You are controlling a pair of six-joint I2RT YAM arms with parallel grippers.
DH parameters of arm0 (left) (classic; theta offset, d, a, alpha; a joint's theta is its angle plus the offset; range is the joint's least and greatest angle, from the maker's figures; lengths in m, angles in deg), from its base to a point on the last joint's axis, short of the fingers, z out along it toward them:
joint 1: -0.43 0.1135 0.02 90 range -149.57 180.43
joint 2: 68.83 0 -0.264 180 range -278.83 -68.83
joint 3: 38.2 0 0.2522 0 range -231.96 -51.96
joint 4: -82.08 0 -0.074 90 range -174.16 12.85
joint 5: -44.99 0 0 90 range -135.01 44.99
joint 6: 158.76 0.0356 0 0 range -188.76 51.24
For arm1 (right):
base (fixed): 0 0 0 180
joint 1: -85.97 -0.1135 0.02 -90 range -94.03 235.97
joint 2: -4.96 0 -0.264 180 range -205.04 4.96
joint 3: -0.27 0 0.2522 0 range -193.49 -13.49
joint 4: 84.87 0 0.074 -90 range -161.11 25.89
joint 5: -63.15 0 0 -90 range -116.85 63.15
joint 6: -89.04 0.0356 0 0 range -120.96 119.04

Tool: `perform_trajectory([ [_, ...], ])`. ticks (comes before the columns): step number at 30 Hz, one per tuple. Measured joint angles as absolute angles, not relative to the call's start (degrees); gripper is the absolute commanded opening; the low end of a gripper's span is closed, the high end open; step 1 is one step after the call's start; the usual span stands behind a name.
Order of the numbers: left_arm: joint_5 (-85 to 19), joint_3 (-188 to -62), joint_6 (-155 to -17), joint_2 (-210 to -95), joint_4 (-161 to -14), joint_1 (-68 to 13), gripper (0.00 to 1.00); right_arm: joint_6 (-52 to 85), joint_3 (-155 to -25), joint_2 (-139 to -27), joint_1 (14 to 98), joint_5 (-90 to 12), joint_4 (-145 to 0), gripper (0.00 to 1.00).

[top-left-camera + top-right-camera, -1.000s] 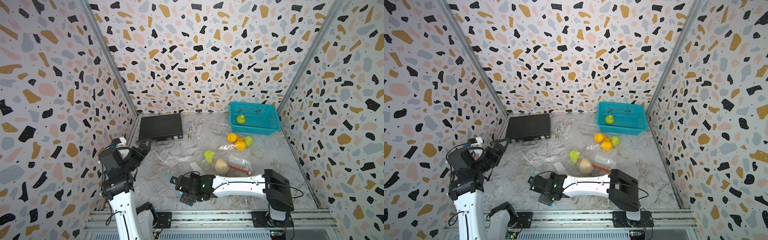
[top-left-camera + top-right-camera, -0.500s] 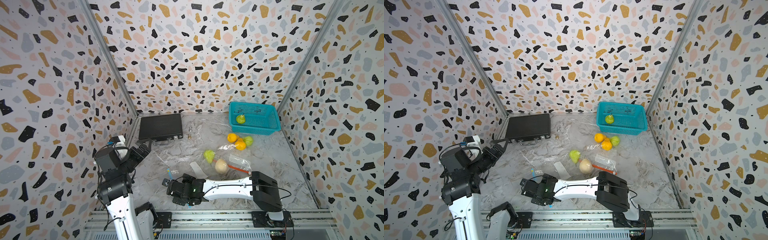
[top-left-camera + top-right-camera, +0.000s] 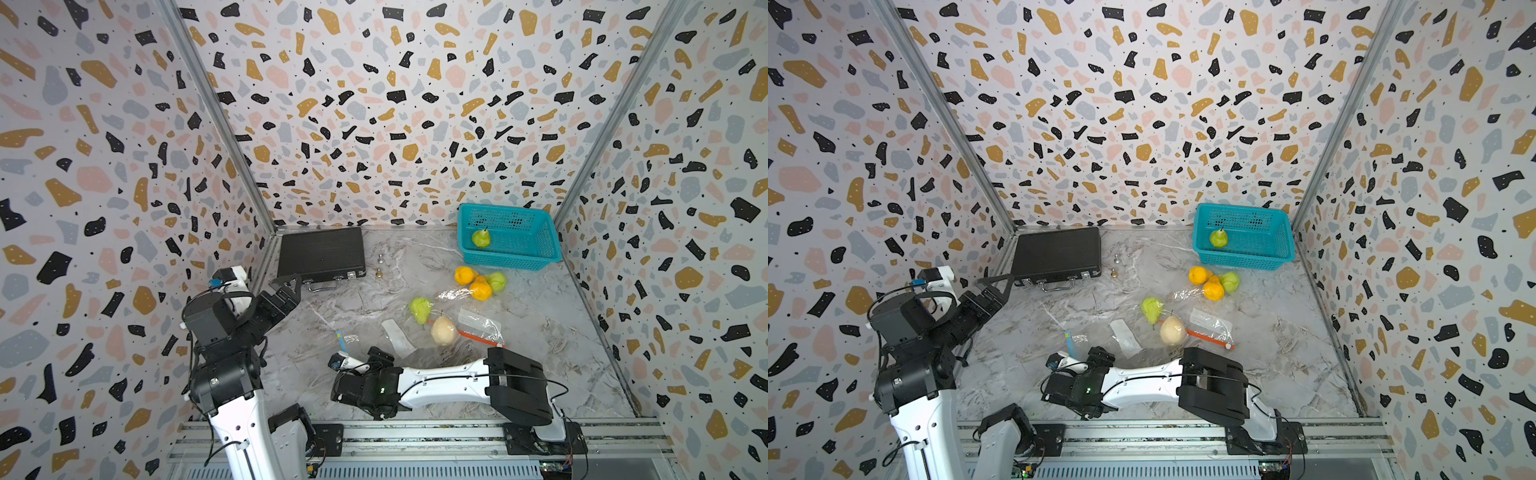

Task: Open the zip-top bag and take out the pear
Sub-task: Pick up the zipper food storage bag at the center of the board.

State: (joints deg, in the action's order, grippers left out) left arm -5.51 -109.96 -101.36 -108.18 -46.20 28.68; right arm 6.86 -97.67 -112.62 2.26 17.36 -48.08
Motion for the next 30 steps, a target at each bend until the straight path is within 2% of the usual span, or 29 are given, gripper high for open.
perform_trajectory([
  [2,-5.59,-110.14,-101.17,-108.80,-45.87,28.68,0.99,5.61,-94.94,-110.74,3.16,18.41,-50.12,0.41],
  [4,-5.49,-110.86,-101.36,-109.87,-45.98,28.68,0.99,4.04,-91.51,-106.85,4.56,17.99,-51.41,0.22],
  [7,-4.06,-111.21,-104.12,-111.18,-49.39,28.70,0.99,2.46,-89.48,-98.94,8.01,14.71,-51.78,0.11],
  [10,1.07,-110.18,-111.29,-112.05,-58.57,28.70,1.00,2.14,-90.09,-91.24,13.02,9.90,-51.65,0.11],
  [13,7.19,-104.28,-121.49,-111.40,-72.89,28.64,0.96,2.25,-92.38,-86.21,18.05,4.26,-50.79,0.12],
  [15,9.07,-100.41,-125.49,-109.76,-76.93,27.15,0.95,2.31,-94.42,-84.92,20.47,1.05,-49.70,0.13],
  [22,10.10,-92.96,-128.09,-102.81,-79.05,6.45,0.91,2.53,-97.54,-86.65,23.14,-7.65,-46.79,0.13],
  [26,8.46,-88.41,-128.16,-101.32,-78.55,1.31,0.83,2.75,-97.54,-87.48,23.36,-9.59,-45.35,0.13],
  [30,6.38,-85.00,-127.79,-102.15,-76.04,-1.42,0.81,3.10,-97.54,-87.48,23.51,-10.18,-44.94,0.13],
])
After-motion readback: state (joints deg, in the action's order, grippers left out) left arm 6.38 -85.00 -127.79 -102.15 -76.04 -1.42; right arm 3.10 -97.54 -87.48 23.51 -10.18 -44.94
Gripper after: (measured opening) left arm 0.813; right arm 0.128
